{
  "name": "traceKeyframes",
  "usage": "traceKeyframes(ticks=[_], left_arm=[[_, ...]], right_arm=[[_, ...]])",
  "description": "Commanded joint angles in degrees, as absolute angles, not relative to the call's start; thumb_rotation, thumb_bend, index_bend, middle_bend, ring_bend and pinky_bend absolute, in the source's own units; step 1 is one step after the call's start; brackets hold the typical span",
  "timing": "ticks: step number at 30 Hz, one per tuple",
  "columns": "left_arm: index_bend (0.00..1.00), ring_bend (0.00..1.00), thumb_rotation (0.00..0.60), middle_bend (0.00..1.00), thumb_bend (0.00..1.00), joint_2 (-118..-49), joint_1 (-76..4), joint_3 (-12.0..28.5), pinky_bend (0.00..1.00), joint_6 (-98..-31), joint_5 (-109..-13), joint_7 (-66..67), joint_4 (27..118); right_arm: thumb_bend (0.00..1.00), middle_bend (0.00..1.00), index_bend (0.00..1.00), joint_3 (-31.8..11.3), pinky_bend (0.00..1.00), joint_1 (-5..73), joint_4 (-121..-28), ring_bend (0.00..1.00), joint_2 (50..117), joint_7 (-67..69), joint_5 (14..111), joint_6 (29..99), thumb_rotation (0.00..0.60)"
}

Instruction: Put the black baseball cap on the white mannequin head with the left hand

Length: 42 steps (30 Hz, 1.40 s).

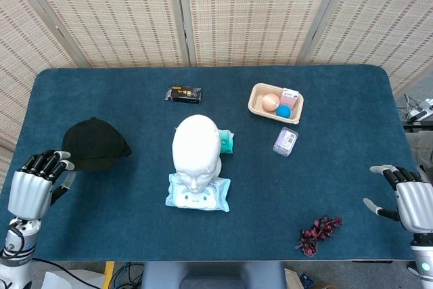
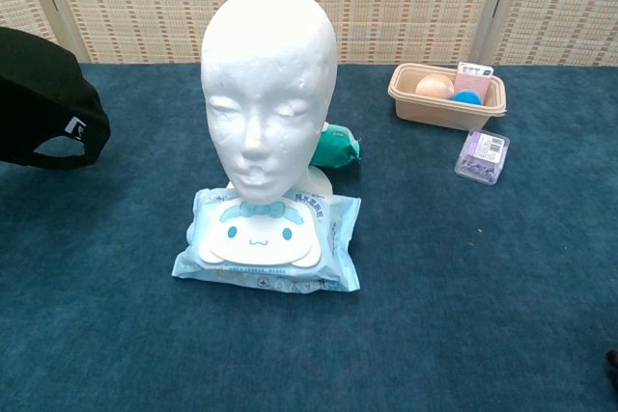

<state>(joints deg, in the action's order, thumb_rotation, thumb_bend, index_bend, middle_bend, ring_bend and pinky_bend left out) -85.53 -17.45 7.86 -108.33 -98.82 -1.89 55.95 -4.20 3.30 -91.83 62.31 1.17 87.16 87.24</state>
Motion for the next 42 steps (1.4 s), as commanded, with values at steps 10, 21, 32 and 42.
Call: traceKeyframes(ticks=[10, 21, 32, 42], left_arm=[[0.66, 0.38, 0.6, 0.47, 0.46, -83.33, -18.63, 9.23, 0.5, -109.49, -99.0, -1.17, 57.95], [0.66, 0.38, 0.6, 0.47, 0.46, -82.02, -19.67, 10.37, 0.5, -109.68, -98.72, -0.66, 59.98], [0.67, 0.38, 0.6, 0.47, 0.46, -80.43, -21.02, 12.47, 0.5, -110.39, -98.22, -0.24, 62.56], [0.67, 0.39, 0.6, 0.47, 0.46, -78.52, -22.39, 14.4, 0.5, -110.45, -97.92, 0.88, 65.8]], right_arm=[[0.09, 0.36, 0.33, -4.14, 0.38, 3.25, -91.96, 0.31, 62.24, 1.1, 87.25, 87.3, 0.6], [0.09, 0.36, 0.33, -4.16, 0.38, 3.23, -92.03, 0.31, 62.15, 1.12, 87.13, 87.25, 0.6], [0.09, 0.36, 0.33, -4.22, 0.38, 3.16, -92.07, 0.31, 62.01, 1.37, 87.13, 87.41, 0.6], [0.09, 0.36, 0.33, -4.28, 0.38, 3.01, -92.05, 0.31, 61.86, 1.72, 87.09, 87.67, 0.6]])
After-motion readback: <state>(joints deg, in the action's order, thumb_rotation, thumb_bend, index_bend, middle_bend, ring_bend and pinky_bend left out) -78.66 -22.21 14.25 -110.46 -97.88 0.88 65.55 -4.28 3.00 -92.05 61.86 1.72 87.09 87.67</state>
